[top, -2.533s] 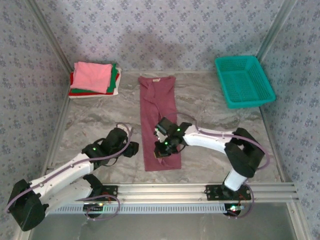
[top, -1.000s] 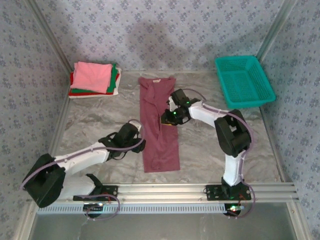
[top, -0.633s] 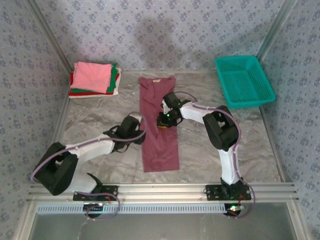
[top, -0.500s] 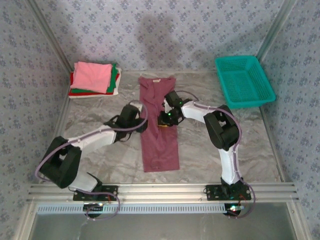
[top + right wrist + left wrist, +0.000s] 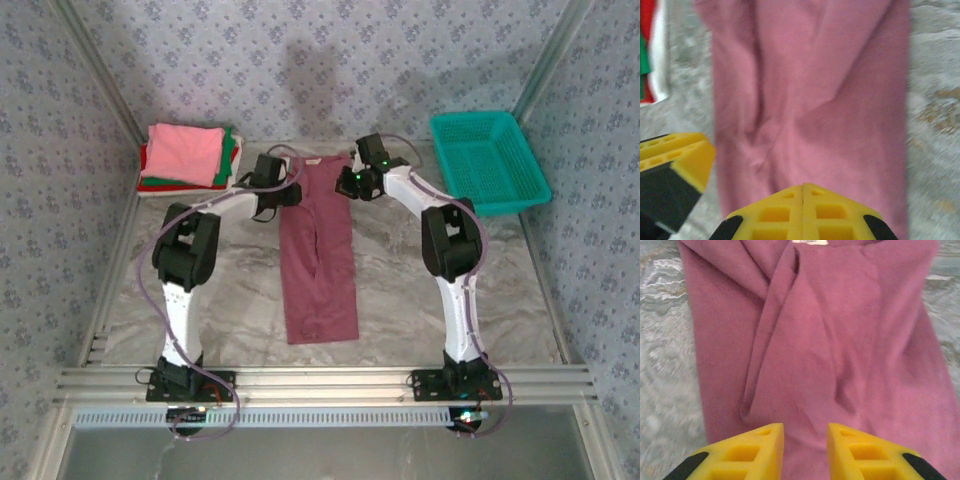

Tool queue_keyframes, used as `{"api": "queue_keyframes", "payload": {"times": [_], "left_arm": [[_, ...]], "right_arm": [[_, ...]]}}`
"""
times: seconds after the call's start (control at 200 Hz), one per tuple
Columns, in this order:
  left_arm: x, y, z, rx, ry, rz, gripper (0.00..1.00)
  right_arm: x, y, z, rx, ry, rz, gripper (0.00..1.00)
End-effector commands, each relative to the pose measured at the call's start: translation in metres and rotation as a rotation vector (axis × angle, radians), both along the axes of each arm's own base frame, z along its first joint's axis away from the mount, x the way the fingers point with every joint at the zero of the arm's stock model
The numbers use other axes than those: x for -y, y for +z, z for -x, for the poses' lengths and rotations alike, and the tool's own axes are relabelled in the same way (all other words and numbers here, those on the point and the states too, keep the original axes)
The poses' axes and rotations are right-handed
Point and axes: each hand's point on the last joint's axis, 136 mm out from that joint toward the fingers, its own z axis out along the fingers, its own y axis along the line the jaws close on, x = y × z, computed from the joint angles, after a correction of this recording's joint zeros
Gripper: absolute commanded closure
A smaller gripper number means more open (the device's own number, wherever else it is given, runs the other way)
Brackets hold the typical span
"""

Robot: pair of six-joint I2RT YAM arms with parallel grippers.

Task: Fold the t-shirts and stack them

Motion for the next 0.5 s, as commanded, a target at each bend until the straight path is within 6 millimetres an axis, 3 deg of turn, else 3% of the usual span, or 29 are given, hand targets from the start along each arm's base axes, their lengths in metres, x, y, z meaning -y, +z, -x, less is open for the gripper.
{"api": "queue_keyframes", "payload": {"times": [0.0,0.265,0.5], "left_arm": [[0.005,-0.015,-0.011,-0.078,0.011,0.040,0.74],[0.019,-0.052,-0.048,-0.155,0.029,0.097,0.75],[0.038,-0.031,-0.101,-0.129,0.007,0.179,0.74]], "right_arm": [[0.007,-0.044,-0.005,-0.108,-0.076,0.043,1.00],[0.013,-0.076,-0.043,-0.136,-0.193,0.007,1.00],[0.038,-0.073,-0.095,-0.095,-0.316,-0.032,1.00]]}}
